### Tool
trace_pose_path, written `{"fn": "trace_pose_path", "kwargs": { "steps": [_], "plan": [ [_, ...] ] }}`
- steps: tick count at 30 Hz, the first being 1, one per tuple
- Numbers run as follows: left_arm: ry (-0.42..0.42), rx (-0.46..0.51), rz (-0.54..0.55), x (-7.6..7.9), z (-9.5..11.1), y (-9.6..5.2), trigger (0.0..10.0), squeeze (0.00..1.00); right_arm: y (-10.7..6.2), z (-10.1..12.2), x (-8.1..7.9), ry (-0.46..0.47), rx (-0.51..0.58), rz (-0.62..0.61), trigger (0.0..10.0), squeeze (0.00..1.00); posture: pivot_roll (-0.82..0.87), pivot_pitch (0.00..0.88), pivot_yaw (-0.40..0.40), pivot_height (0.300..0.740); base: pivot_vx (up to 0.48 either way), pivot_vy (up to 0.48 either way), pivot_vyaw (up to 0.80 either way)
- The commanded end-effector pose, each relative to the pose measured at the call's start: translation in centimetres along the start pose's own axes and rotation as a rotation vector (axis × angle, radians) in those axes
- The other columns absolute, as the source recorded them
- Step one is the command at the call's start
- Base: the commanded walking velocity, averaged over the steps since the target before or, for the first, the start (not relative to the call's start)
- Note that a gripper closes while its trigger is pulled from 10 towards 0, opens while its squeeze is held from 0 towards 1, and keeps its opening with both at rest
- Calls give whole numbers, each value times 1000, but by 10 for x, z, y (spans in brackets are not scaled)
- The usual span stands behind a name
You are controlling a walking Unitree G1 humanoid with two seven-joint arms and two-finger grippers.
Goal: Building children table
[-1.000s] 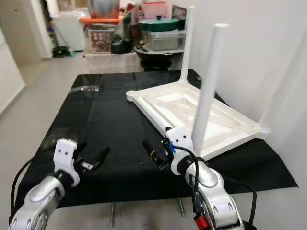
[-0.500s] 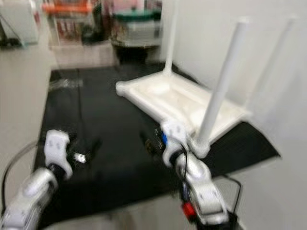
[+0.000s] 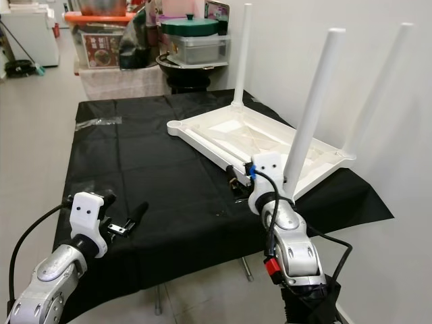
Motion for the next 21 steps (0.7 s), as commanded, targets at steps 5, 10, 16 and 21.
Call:
{"fn": "trace_pose_path", "kwargs": {
  "steps": [5,10,16,21],
  "plan": [
    [6,-7,-7,5,-4,1,10000,0,24,9,12,-3,50,-16,10000,0,35,0,-33,740,0,0,0],
    [4,-4,-12,8,-3,3,10000,0,37,14,5,-29,70,35,10000,0,50,0,-44,740,0,0,0],
    [7,-5,10,4,-4,-3,10000,0,37,-5,21,-78,-12,48,10000,0,70,0,-63,740,0,0,0],
    [8,-8,19,3,-6,-6,10000,0,28,-24,40,-167,-54,110,10000,0,67,0,-63,740,0,0,0]
  ]
}}
Point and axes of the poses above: a point about 5 cm out from each wrist's last joint towards the gripper, its own y axis pointing out of the wrist towards the gripper, its own z axis along the axis of the wrist's last joint, x = y × z, the point moved 2 cm from there along y, pointing out of the wrist towards the gripper, and after that the axes turned 13 degrees about -y, right-handed, at the moved point
